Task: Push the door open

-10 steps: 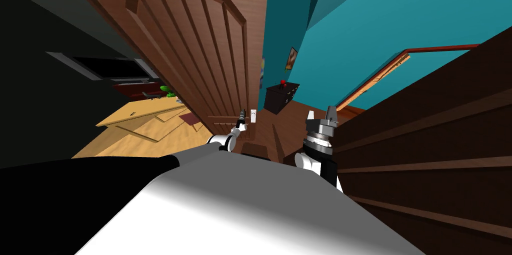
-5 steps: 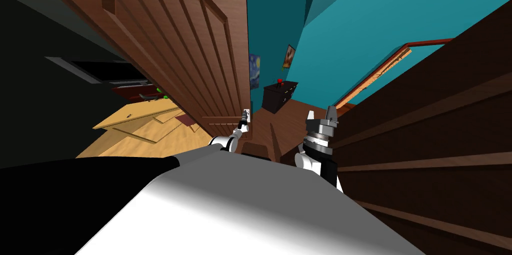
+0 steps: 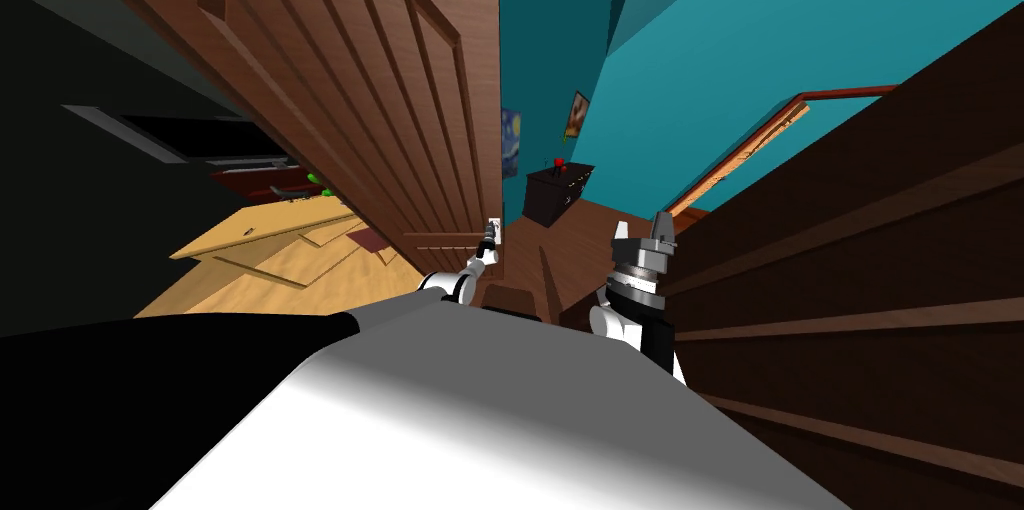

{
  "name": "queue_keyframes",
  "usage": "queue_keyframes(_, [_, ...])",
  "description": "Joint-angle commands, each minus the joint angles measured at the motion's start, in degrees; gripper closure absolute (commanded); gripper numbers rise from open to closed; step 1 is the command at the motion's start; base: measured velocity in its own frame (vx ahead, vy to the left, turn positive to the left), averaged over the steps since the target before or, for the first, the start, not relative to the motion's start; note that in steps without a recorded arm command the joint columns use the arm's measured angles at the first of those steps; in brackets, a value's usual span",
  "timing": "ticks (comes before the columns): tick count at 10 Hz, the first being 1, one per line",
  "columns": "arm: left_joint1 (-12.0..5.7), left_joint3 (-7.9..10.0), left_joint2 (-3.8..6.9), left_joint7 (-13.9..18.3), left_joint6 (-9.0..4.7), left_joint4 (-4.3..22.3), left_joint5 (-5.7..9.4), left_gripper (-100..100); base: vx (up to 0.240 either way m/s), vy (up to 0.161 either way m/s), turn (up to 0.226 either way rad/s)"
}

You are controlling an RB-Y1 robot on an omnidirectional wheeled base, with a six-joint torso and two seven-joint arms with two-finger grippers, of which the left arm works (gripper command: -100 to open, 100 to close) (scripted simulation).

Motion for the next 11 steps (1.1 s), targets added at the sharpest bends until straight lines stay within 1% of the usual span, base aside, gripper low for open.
queue_keyframes(1, [0.17, -0.22, 1.07, -0.44, 0.0, -0.31, 0.68, 100, 0.089, 0.041, 0.07])
queue_keyframes(3, [0.26, -0.34, 1.54, -0.7, -0.01, -0.48, 1.08, 100, 0.104, 0.073, 0.086])
queue_keyframes(4, [0.26, -0.34, 1.54, -0.7, -0.01, -0.48, 1.08, 100, 0.086, 0.061, 0.066])
queue_keyframes(5, [0.59, -1.78, 2.47, -0.26, 0.77, -1.09, 1.29, -100, 0.049, 0.085, 0.195])
queue_keyframes(8, [0.79, -4.83, 3.7, 0.79, 1.1, -1.39, 1.99, -100, 0.034, 0.081, 0.228])
queue_keyframes(10, [0.92, -6.83, 3.84, 1.47, 1.32, -1.59, 2.45, -100, 0.004, 0.055, 0.191])
queue_keyframes(11, [0.98, -7.85, 3.74, 1.82, 1.44, -1.69, 2.69, -100, -0.01, 0.017, 0.194])
